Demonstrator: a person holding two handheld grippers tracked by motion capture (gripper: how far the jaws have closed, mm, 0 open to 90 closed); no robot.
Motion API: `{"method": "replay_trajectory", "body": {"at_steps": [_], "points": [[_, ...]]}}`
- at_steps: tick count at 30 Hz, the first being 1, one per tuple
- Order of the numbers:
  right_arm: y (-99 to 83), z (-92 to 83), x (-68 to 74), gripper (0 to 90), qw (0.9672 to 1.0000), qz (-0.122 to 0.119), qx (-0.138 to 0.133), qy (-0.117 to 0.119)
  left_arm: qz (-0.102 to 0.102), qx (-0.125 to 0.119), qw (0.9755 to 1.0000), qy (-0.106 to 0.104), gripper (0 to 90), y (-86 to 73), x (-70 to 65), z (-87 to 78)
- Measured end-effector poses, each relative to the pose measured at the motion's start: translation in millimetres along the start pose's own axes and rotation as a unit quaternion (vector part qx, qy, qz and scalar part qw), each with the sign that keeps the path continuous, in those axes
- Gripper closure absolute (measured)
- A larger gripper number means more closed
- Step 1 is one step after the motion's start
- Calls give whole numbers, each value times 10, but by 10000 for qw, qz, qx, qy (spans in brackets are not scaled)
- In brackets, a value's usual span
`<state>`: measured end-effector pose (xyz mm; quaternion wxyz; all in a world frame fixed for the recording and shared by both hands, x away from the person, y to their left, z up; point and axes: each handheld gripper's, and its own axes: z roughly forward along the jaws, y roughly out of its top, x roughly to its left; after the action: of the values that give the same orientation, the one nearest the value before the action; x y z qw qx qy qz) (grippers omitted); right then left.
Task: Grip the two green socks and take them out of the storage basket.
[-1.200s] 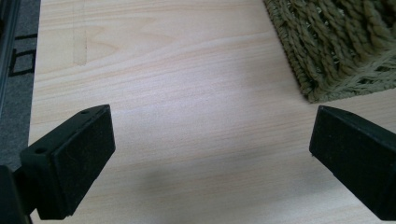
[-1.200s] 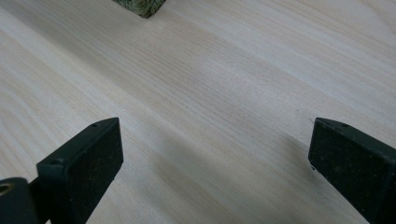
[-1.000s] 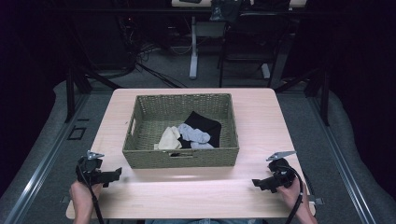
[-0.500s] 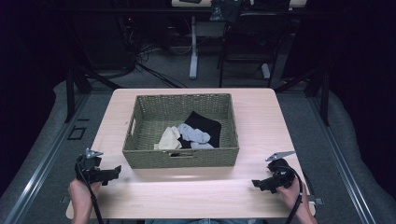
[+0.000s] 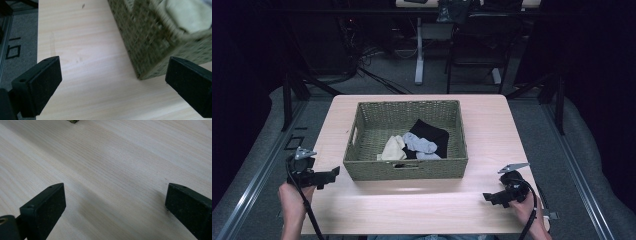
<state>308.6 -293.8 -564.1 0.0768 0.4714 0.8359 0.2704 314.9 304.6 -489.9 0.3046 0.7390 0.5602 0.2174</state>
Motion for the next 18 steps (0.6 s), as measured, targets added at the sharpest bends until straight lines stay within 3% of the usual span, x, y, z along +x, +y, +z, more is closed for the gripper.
{"method": "replay_trajectory", "body": {"at_steps": [3, 5, 6, 7, 9, 13, 18], "points": [[1, -1, 5, 25, 10000, -6, 0, -6, 106, -18, 9999, -54, 8, 138, -35, -62], [4, 2, 10, 25, 10000, -4, -5, -3, 201, -25, 9993, -302, 7, 316, -78, -128], [4, 2, 10, 25, 10000, -4, -5, -3, 201, -25, 9993, -302, 7, 316, -78, -128], [5, 3, 12, 25, 10000, -14, 1, -7, 277, -25, 9988, -413, 8, 429, -116, -154], [5, 4, 15, 25, 10000, -4, -11, -16, 345, -34, 9982, -498, 8, 508, -145, -158], [4, 11, 11, 25, 10000, 6, -8, -11, 606, 1, 9963, -615, 6, 754, -272, -131], [1, 7, 12, 26, 10000, 7, -3, -16, 828, 91, 9932, -811, 6, 1014, -453, 21]]}}
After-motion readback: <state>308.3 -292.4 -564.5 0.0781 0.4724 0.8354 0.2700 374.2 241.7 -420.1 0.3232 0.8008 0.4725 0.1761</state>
